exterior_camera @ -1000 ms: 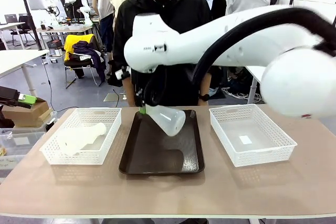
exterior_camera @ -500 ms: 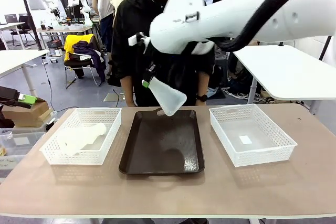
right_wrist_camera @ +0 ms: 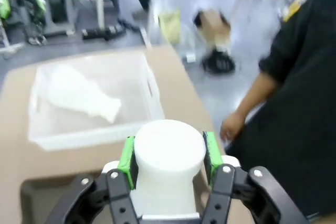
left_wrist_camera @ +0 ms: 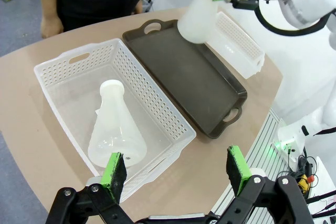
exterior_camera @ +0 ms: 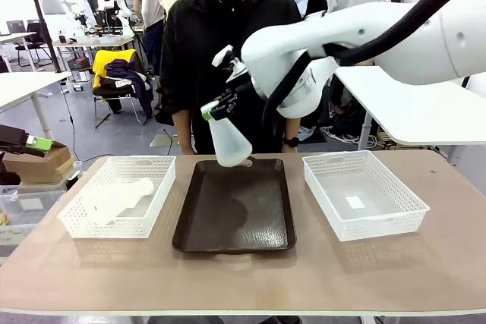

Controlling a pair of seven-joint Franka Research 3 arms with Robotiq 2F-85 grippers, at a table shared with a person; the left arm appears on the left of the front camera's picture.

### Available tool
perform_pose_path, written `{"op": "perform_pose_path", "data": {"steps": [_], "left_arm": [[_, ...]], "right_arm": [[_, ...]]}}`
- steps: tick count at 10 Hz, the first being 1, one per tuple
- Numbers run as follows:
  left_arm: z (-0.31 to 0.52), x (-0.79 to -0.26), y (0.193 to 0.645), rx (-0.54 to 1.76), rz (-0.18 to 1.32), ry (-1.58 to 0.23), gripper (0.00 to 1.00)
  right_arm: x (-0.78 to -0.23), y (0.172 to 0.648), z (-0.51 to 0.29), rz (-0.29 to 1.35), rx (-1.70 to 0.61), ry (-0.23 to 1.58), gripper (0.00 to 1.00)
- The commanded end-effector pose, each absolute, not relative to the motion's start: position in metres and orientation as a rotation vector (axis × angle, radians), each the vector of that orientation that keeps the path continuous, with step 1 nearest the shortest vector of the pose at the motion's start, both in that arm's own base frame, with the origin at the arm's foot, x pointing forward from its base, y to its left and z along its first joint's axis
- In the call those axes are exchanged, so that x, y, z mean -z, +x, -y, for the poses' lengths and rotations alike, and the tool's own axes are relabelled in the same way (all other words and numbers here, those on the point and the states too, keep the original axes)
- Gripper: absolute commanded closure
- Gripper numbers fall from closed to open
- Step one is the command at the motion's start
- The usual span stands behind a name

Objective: Prepare the laboratory tools.
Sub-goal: Place the picked Big flask upright in the Handle tray as instructed by the person.

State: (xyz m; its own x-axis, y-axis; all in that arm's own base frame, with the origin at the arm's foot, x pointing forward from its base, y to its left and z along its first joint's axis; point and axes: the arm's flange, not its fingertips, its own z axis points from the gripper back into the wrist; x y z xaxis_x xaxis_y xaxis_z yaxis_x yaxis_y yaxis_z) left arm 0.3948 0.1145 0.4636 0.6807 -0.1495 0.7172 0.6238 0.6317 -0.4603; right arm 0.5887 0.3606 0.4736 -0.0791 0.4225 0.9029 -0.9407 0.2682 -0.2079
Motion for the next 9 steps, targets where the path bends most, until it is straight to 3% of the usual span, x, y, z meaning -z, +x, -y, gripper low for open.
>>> {"op": "perform_pose_path", "data": {"steps": [1, 4, 9], "left_arm": [[-0.116, -0.464, 0.394, 0.488, 0.697, -0.777, 0.00], [-0.116, -0.464, 0.394, 0.488, 0.697, -0.777, 0.00], [-0.116, -0.464, 0.394, 0.488, 0.697, -0.777, 0.00]], "right_arm": [[-0.435, 0.568, -0.329, 1.267, -1.365, 0.859, 1.00], [-0.391, 0.592, -0.329, 1.274, -1.341, 1.022, 1.00], [-0.356, 0.607, -0.313, 1.286, -1.241, 1.016, 1.00]]}}
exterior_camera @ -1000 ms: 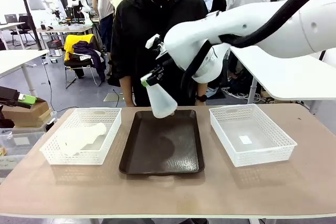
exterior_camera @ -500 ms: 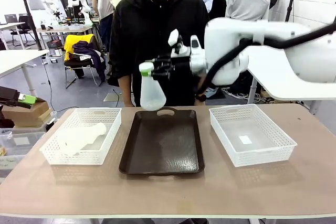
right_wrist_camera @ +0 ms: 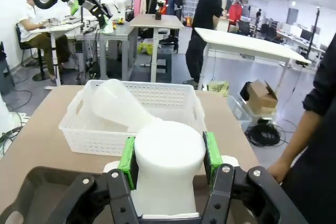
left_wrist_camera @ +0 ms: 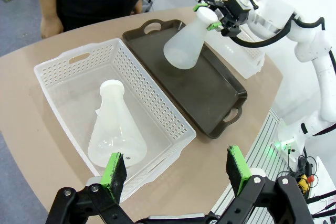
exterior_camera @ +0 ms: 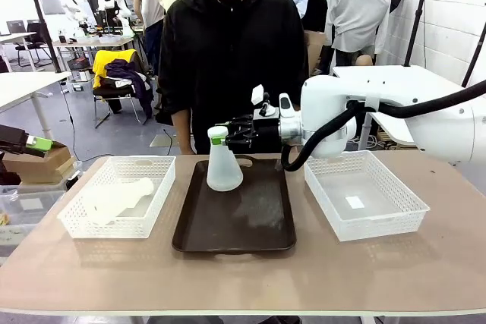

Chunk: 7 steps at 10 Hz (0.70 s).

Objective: Prepare the laboratory tools.
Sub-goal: Place the picked Big flask upright in the Handle tray as instructed by the person.

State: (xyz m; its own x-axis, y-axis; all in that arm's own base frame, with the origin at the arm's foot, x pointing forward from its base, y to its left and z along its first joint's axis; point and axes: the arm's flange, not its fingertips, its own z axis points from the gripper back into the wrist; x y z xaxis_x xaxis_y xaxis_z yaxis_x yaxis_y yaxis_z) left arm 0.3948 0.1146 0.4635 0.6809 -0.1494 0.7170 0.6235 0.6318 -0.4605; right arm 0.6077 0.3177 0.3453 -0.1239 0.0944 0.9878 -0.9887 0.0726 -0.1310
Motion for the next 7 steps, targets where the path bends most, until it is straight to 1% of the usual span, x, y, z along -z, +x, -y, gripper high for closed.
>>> {"op": "perform_pose_path", "data": {"steps": [1, 3, 4, 7], "left_arm": [[-0.116, -0.464, 0.394, 0.488, 0.697, -0.777, 0.00], [-0.116, -0.464, 0.394, 0.488, 0.697, -0.777, 0.00], [-0.116, -0.464, 0.394, 0.488, 0.697, -0.777, 0.00], [-0.116, -0.464, 0.394, 0.488, 0.697, -0.777, 0.00]], "right_arm": [[-0.351, 0.612, -0.307, 1.283, -1.206, 1.020, 1.00], [-0.336, 0.621, -0.301, 1.265, -1.145, 1.048, 1.00], [-0.328, 0.625, -0.300, 1.286, -1.146, 1.076, 1.00], [-0.323, 0.625, -0.298, 1.258, -1.154, 1.063, 1.00]]}}
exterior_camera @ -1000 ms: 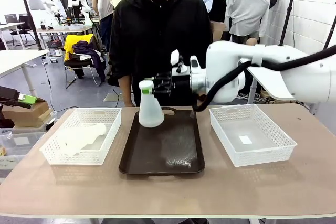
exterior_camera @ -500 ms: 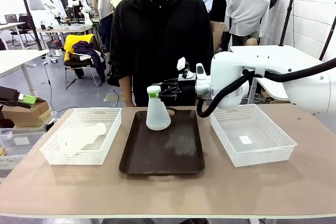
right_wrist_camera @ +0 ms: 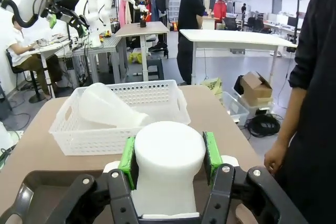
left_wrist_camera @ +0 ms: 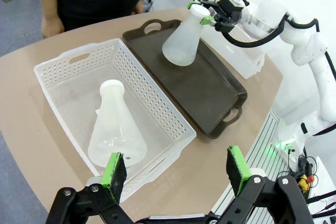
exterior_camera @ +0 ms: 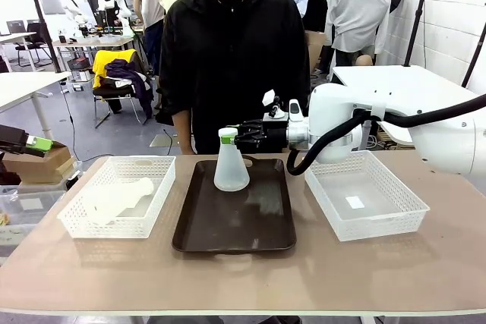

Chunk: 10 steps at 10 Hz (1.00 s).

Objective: Prepare the laboratory tools.
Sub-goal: Place the picked Big flask upright in the Handle tray as instructed by the person.

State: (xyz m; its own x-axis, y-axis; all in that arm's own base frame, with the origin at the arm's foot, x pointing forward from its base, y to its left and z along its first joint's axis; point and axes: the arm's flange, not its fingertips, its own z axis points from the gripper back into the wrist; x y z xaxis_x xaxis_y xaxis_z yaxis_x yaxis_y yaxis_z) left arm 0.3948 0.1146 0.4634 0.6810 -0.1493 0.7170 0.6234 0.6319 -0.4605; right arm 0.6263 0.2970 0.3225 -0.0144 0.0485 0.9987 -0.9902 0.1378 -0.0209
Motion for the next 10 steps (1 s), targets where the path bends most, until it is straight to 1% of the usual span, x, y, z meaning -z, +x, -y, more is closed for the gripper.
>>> {"op": "perform_pose_path", "data": {"steps": [1, 5, 6, 8, 10], "left_arm": [[-0.116, -0.464, 0.394, 0.488, 0.697, -0.777, 0.00], [-0.116, -0.464, 0.394, 0.488, 0.697, -0.777, 0.00], [-0.116, -0.464, 0.394, 0.488, 0.697, -0.777, 0.00], [-0.116, -0.464, 0.394, 0.488, 0.697, -0.777, 0.00], [-0.116, -0.464, 0.394, 0.488, 0.697, -0.777, 0.00]], "right_arm": [[-0.322, 0.625, -0.297, 1.248, -1.163, 1.073, 0.87], [-0.326, 0.619, -0.296, 1.240, -1.201, 1.021, 0.10], [-0.327, 0.618, -0.297, 1.212, -1.221, 0.985, 0.00], [-0.326, 0.617, -0.296, 1.181, -1.234, 0.943, 0.00], [-0.330, 0.610, -0.287, 1.099, -1.248, 0.905, 0.00]]}}
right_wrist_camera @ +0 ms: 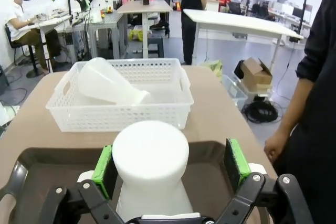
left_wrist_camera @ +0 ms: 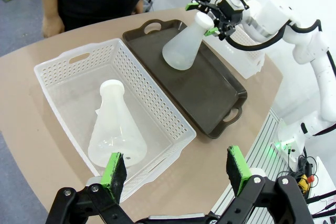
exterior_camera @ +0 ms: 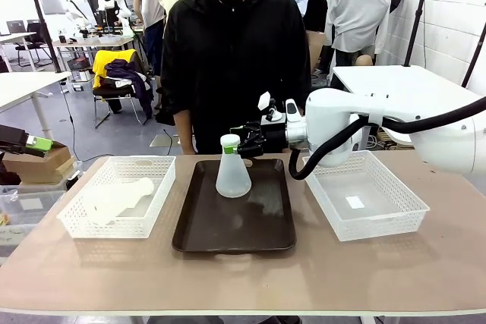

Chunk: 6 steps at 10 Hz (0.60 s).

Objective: Prepare the laboratory tools.
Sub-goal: Place the picked Big flask upright in the Handle tray as instructed by the person.

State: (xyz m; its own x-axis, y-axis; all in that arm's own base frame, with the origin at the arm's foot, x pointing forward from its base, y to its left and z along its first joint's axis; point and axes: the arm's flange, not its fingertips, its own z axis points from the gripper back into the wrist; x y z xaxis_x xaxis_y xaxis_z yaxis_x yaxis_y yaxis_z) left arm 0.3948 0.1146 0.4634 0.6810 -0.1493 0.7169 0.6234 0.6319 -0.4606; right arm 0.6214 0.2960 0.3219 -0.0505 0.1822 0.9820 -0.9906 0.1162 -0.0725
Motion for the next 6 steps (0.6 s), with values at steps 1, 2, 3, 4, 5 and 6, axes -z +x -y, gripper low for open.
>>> {"op": "perform_pose_path", "data": {"steps": [1, 2, 3, 4, 5, 6], "left_arm": [[-0.116, -0.464, 0.394, 0.488, 0.697, -0.777, 0.00], [-0.116, -0.464, 0.394, 0.488, 0.697, -0.777, 0.00], [-0.116, -0.464, 0.394, 0.488, 0.697, -0.777, 0.00], [-0.116, -0.464, 0.394, 0.488, 0.697, -0.777, 0.00], [-0.116, -0.464, 0.394, 0.488, 0.697, -0.777, 0.00], [-0.116, -0.464, 0.394, 0.488, 0.697, -0.777, 0.00]], "right_arm": [[-0.334, 0.606, -0.281, 1.056, -1.255, 0.895, 0.00], [-0.337, 0.603, -0.275, 1.038, -1.254, 0.886, 0.00], [-0.340, 0.600, -0.271, 1.034, -1.250, 0.865, 0.00], [-0.341, 0.600, -0.268, 1.028, -1.244, 0.858, 0.00], [-0.340, 0.602, -0.271, 0.990, -1.231, 0.862, 0.00], [-0.335, 0.610, -0.274, 1.062, -1.243, 0.885, 0.00]]}}
